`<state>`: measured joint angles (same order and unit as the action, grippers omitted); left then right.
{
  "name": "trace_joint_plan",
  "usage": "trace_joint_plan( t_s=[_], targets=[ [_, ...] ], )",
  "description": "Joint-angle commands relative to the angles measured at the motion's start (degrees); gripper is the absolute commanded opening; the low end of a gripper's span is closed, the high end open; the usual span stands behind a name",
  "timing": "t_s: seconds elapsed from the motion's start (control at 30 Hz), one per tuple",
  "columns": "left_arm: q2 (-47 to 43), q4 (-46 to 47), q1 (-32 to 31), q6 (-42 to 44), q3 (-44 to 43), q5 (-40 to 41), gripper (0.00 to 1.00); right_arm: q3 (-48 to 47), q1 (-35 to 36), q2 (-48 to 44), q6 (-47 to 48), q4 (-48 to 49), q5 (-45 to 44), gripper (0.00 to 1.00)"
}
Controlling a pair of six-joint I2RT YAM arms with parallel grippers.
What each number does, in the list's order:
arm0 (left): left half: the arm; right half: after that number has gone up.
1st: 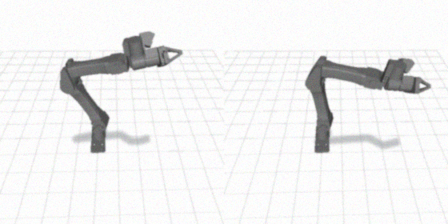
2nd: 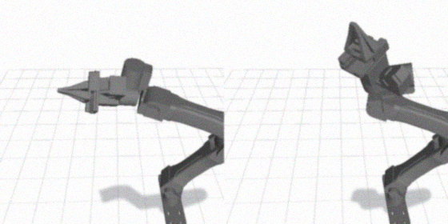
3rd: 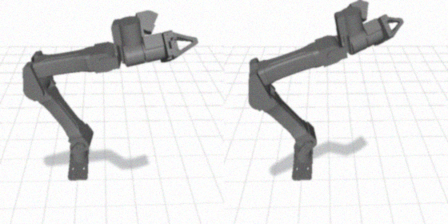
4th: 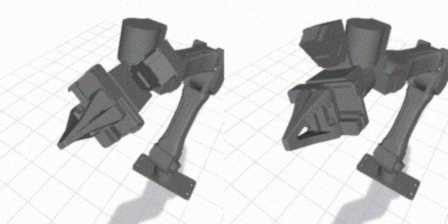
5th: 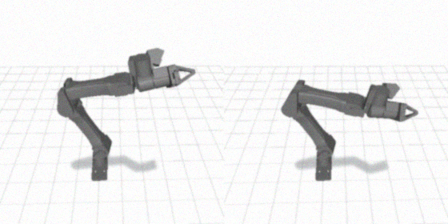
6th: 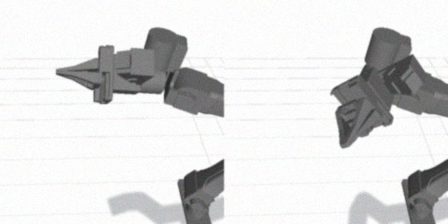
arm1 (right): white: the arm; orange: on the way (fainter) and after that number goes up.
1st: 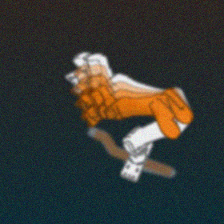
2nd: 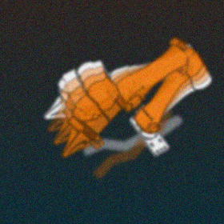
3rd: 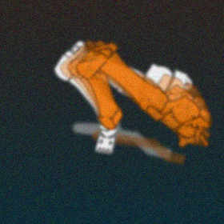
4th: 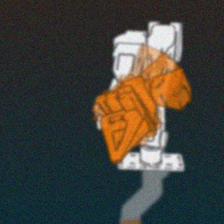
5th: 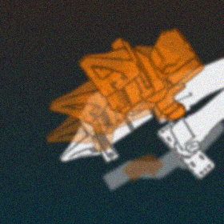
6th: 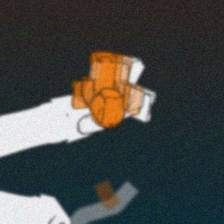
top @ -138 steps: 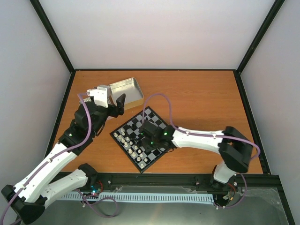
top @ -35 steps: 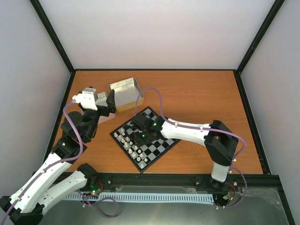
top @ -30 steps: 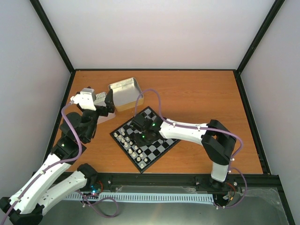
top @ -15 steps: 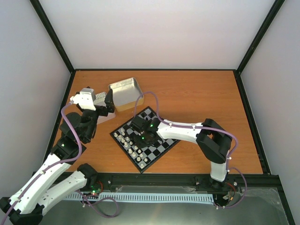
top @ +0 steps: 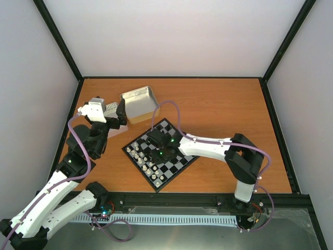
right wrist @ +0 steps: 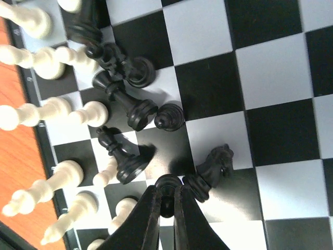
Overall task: Set up the chess pieces on the board
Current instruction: Pick up the chess piece from the chessboard, then place the chess piece on the chessboard.
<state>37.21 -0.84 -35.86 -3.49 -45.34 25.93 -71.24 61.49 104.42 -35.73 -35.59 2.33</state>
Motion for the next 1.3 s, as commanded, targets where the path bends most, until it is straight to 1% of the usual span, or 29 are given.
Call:
trace_joint_plan(
  t_s=[0.0,0.23,0.4,0.53,0.7,0.87,1.03,1.27],
  targets=[
    [-0.6,1.9,-0.4,-0.2,-0.1,-0.3,1.00,1.9,0.3,-7.1,-1.9,3.1,-3.2,0.04],
    [-0.2,2.2,-0.4,-0.4,0.1,-0.8,1.00,7.0,-2.0,-14.6,-5.1,4.5,-8.0,0.04],
    [0.1,2.3,-0.3,-0.7,0.2,-1.1,1.00,10.6,-6.9,-18.2,-6.0,3.0,-8.9,0.04],
    [0.6,2.1,-0.3,-0.7,0.0,-1.1,1.00,13.3,-11.5,-19.6,-5.8,2.3,-8.1,0.05],
    [0.4,2.0,-0.3,-0.2,0.1,-0.5,1.00,13.1,-14.0,-17.8,-4.6,1.7,-8.2,0.05],
    [0.8,2.0,-0.3,0.1,-0.1,-0.8,1.00,11.8,-14.4,-14.4,-4.0,1.9,-7.8,0.05],
    [0.9,1.8,-0.3,0.4,-0.1,-0.9,1.00,10.5,-14.4,-11.5,-3.1,3.7,-5.3,0.05],
    [1.0,1.8,-0.3,0.5,-0.1,-0.7,1.00,7.0,-14.4,-7.5,-2.2,3.2,-8.2,0.05]
  ],
)
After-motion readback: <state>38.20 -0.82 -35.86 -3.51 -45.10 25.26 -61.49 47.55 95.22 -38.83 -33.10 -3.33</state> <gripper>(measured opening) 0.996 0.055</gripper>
